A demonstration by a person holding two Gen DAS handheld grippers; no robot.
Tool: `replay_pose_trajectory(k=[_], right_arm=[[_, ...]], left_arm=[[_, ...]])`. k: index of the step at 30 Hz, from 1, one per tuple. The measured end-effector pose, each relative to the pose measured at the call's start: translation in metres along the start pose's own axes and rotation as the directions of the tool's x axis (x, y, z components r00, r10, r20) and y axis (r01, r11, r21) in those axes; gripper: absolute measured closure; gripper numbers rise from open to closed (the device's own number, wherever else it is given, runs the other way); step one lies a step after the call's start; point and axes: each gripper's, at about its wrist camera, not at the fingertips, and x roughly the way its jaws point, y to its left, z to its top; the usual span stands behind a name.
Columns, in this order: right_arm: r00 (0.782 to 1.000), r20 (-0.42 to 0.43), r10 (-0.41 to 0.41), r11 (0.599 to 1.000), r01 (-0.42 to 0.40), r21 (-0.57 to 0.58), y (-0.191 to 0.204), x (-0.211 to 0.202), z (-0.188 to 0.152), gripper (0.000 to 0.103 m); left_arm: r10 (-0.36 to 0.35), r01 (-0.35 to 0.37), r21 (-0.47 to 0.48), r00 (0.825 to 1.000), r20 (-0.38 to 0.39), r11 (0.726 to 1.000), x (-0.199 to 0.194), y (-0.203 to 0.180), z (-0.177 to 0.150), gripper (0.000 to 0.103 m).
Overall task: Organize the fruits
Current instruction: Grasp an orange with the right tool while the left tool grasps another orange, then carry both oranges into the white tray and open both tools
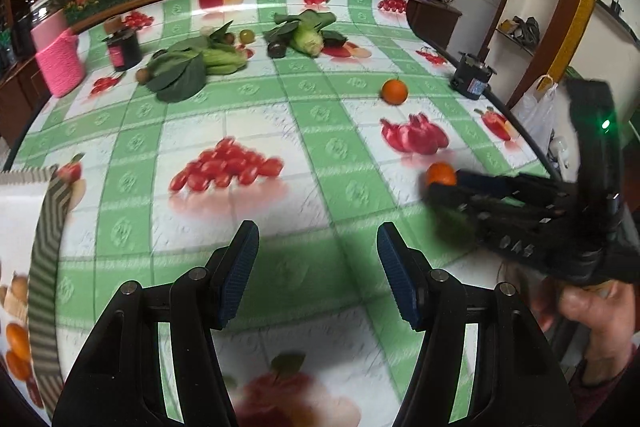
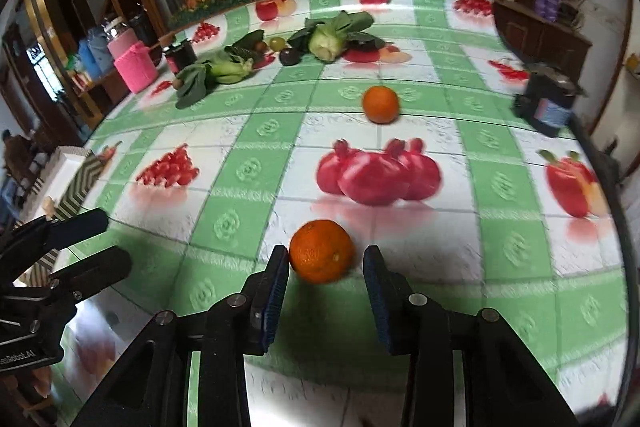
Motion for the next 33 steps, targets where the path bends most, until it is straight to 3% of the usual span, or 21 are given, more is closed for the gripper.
replay_pose_trajectory(k=[4, 6, 11, 17, 25, 26, 27, 28, 33], right_arm=[[0.994, 0.05, 0.095, 0.995, -0.097, 0.031, -0.009, 0.0, 0.0, 0.071], [0.993, 0.088, 0.081, 0.996, -0.084, 0.026, -0.01, -0.008, -0.001, 0.071], [0.976, 0.207, 0.068, 0.985, -0.098, 0.142, -0.04, -0.03, -0.006, 0.071], [0.978, 0.21, -0.014, 0.981, -0.027, 0.193, -0.056, -0.034, -0.007, 0.071], [0.98, 0.198, 0.016, 0.98, -0.055, 0.19, -0.059, -0.031, -0.005, 0.071], [0.979, 0.201, 0.02, 0.98, -0.059, 0.19, -0.059, -0.032, -0.005, 0.071], [0.978, 0.205, 0.024, 0.98, -0.063, 0.188, -0.059, -0.032, -0.005, 0.071], [0.978, 0.207, 0.027, 0.98, -0.067, 0.185, -0.058, -0.032, -0.005, 0.071], [0.979, 0.201, 0.039, 0.985, -0.071, 0.155, -0.052, -0.029, -0.004, 0.071]], left_arm=[[-0.014, 0.014, 0.003, 1.0, 0.001, 1.0, 0.014, -0.009, 0.025, 0.041], [-0.021, 0.021, 0.007, 1.0, -0.001, 1.0, 0.027, -0.016, 0.042, 0.041], [-0.049, 0.05, 0.031, 0.998, -0.033, 0.998, 0.071, -0.039, 0.08, 0.042], [-0.056, 0.062, 0.07, 0.996, -0.076, 0.996, 0.126, -0.066, 0.113, 0.042], [-0.043, 0.048, 0.073, 0.996, -0.074, 0.996, 0.161, -0.069, 0.131, 0.042], [-0.042, 0.048, 0.085, 0.996, -0.077, 0.995, 0.163, -0.07, 0.13, 0.043], [-0.031, 0.038, 0.099, 0.997, -0.065, 0.994, 0.163, -0.072, 0.129, 0.053], [-0.02, 0.027, 0.108, 0.998, -0.064, 0.994, 0.163, -0.072, 0.128, 0.072], [-0.03, 0.035, 0.061, 0.997, -0.076, 0.998, 0.144, -0.055, 0.119, 0.073]])
